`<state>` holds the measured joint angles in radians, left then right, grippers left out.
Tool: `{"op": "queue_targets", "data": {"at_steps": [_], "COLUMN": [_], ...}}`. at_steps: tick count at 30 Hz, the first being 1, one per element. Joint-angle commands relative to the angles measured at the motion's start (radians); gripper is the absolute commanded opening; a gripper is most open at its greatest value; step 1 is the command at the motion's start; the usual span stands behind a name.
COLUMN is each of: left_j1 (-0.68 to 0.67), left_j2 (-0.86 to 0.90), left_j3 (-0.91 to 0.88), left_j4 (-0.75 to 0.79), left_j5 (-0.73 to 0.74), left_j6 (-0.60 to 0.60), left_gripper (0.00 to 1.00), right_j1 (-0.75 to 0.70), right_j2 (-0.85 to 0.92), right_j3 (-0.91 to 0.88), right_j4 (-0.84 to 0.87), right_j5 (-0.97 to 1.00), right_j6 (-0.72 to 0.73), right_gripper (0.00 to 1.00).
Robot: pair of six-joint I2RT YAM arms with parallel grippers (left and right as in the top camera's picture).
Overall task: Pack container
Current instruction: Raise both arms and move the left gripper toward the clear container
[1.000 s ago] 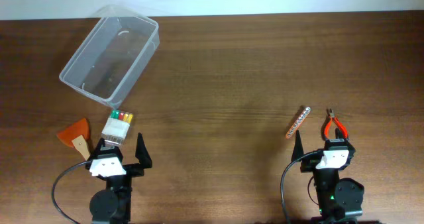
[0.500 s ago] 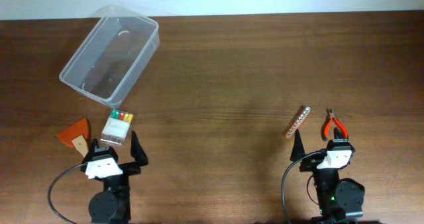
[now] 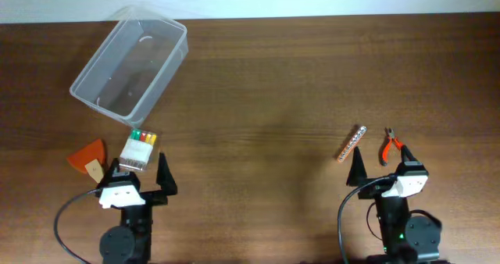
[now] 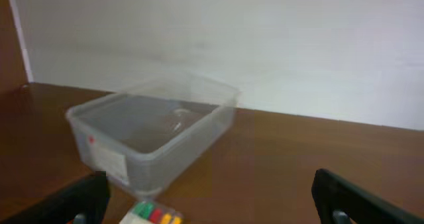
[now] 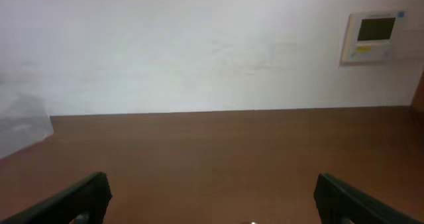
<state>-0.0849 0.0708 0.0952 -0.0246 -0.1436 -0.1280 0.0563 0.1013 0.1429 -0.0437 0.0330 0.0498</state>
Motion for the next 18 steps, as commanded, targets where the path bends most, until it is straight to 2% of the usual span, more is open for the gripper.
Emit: {"op": "queue_targets", "data": {"at_steps": [1,4,10,11,14,18], "left_j1": [0.000,0.000,0.000,0.000,0.000,0.000], "left_j2": [0.148,0.378,0.813,0.944,1.197,1.333], "left_j3": [0.166,0.359,0.803,0.958,1.275,1.428], "left_j4": [0.001,-0.019,-0.203,-0.305,-0.529,-0.591], "left_j5": [0.061,0.097,0.109,0.131,0.156,0.155], "left_j6": [0.055,0.147,0.159,0.160,0.163,0.175], "left_gripper": [0.99,0.99,0.99,0.99,0.99,0.99], "right_j1": [0.009,0.009,0.009,0.009,0.009,0.010], "right_j2": [0.120,0.293,0.656,0.774,1.041,1.300], "right_j3": [0.086,0.195,0.566,0.730,1.121,1.529], "right_j4": [0.007,0.029,-0.040,-0.136,-0.440,-0.792], "right_j5": [-0.006,-0.011,-0.067,-0.071,-0.088,-0.138], "right_j6": [0.011,0.011,0.010,0.007,0.006,-0.041], "right_gripper": [0.99,0.99,0.99,0.99,0.99,0.99]}}
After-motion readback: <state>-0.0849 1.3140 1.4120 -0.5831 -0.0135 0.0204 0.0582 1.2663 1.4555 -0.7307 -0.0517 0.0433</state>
